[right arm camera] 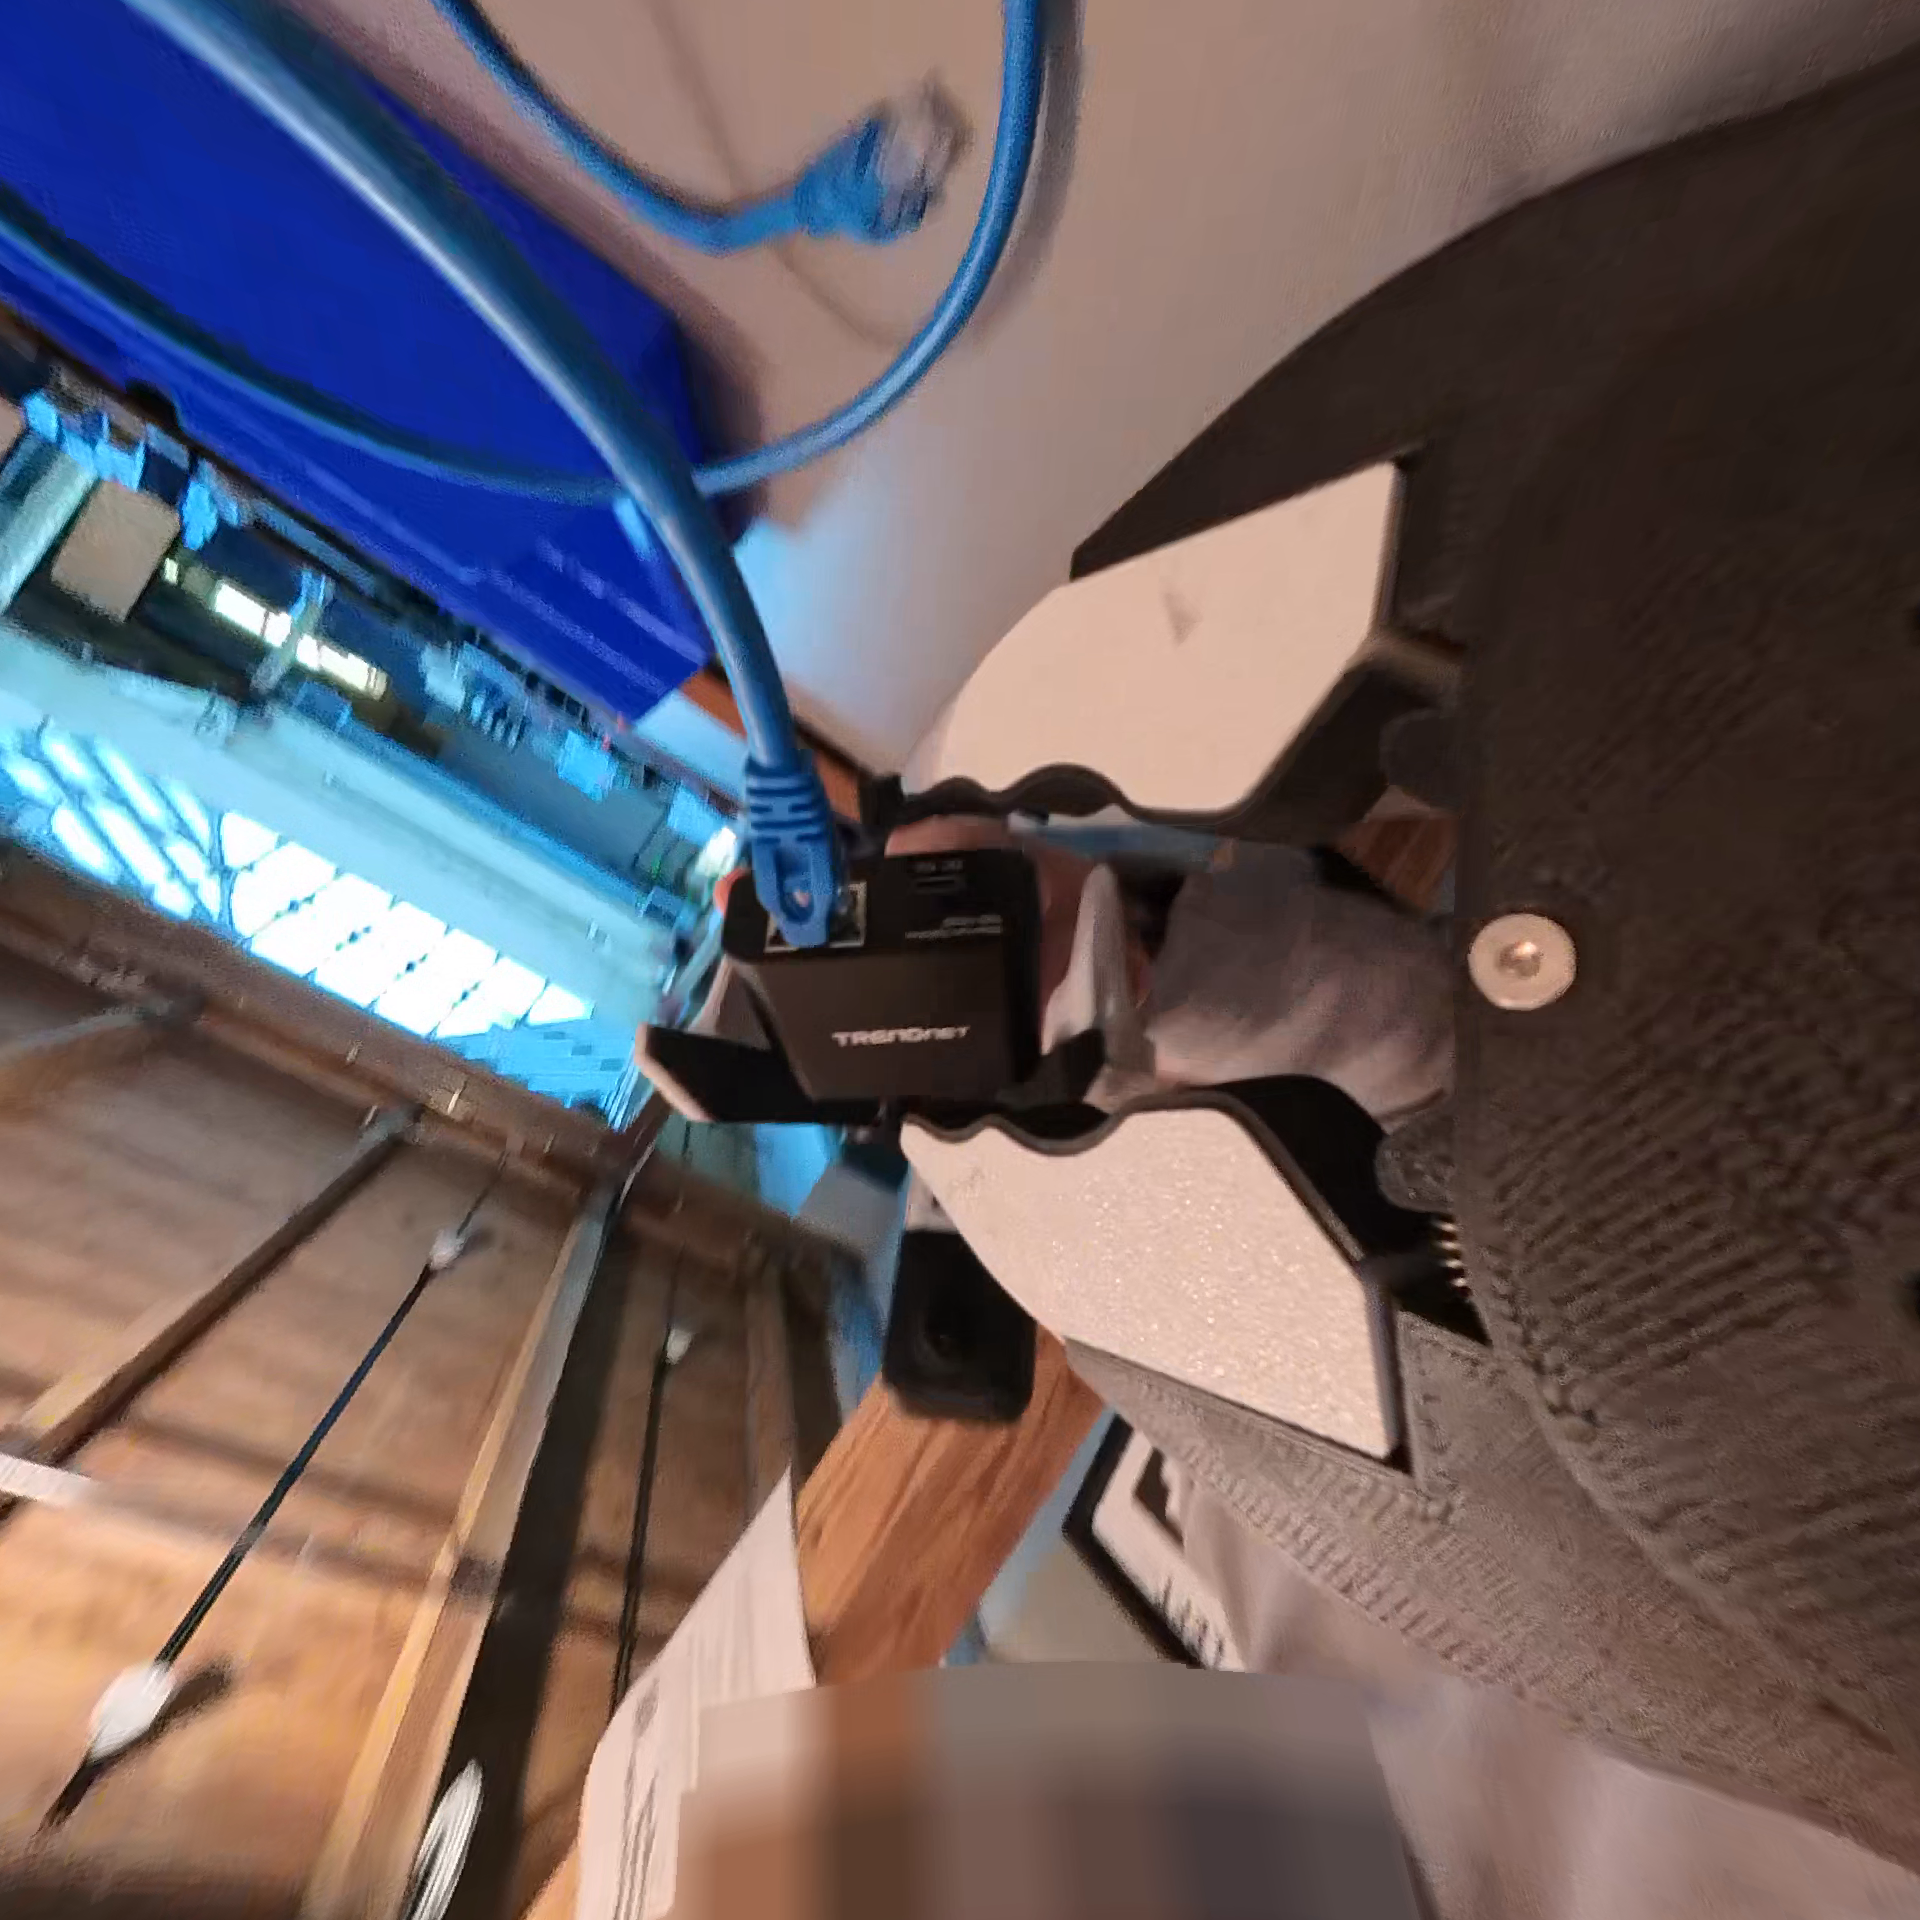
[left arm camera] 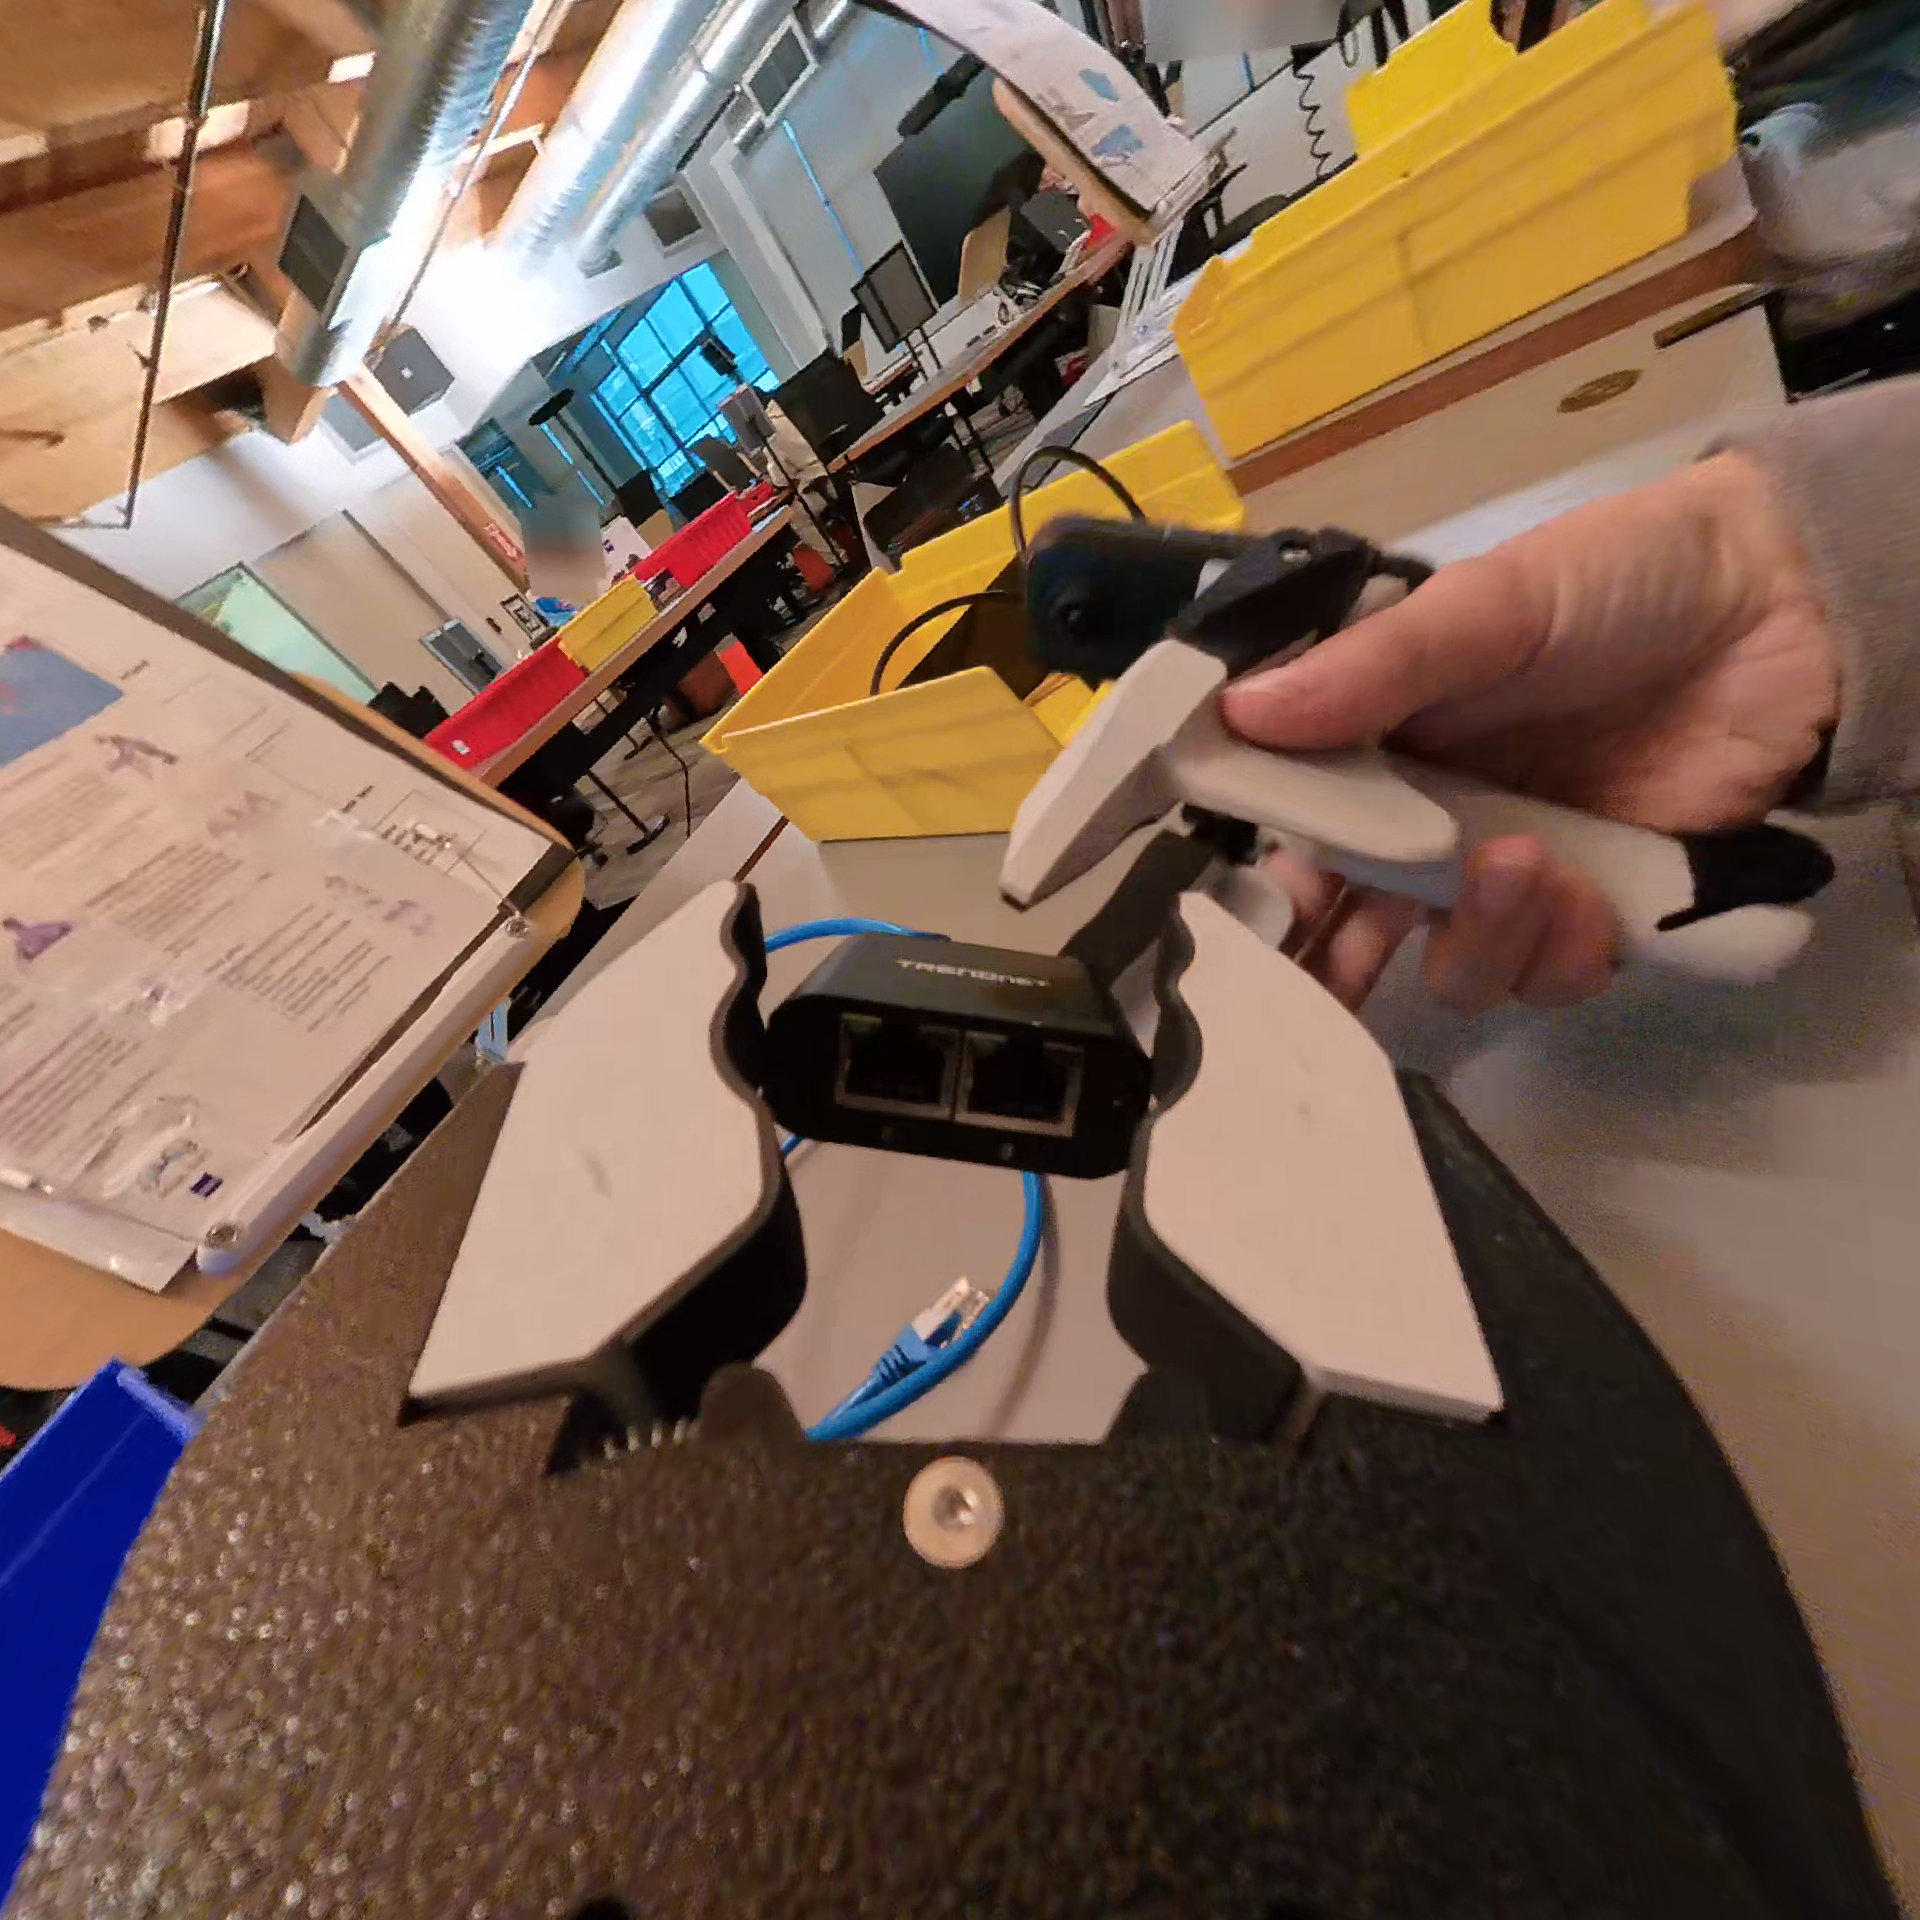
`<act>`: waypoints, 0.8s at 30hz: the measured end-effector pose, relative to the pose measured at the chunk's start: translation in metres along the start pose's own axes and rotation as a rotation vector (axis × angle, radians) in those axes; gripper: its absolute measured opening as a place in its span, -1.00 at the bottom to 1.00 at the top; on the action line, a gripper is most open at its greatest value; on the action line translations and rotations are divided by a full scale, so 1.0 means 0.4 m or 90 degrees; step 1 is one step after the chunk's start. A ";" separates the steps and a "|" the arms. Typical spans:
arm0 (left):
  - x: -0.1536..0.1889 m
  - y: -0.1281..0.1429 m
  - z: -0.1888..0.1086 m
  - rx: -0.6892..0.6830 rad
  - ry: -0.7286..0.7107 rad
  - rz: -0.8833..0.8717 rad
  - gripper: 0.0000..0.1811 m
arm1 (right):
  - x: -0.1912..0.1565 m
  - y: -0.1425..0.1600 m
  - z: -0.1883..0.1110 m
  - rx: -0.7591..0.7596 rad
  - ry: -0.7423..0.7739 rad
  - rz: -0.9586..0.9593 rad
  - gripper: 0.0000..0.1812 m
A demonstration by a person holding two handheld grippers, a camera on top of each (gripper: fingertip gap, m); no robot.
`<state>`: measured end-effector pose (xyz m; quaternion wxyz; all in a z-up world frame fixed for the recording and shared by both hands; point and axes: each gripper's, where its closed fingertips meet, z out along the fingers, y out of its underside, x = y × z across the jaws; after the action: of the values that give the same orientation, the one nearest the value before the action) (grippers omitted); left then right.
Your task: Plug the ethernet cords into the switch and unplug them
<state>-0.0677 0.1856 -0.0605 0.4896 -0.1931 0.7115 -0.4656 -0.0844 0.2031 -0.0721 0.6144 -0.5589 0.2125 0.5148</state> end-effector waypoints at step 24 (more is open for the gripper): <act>0.004 0.033 0.022 0.020 -0.032 -0.018 -0.23 | -0.053 -0.038 -0.013 -0.101 0.297 -0.391 -0.74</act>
<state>-0.0585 0.1867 -0.0735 0.5037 -0.2074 0.6886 -0.4785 -0.0777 0.1924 -0.0487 0.6298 -0.7443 0.1286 0.1811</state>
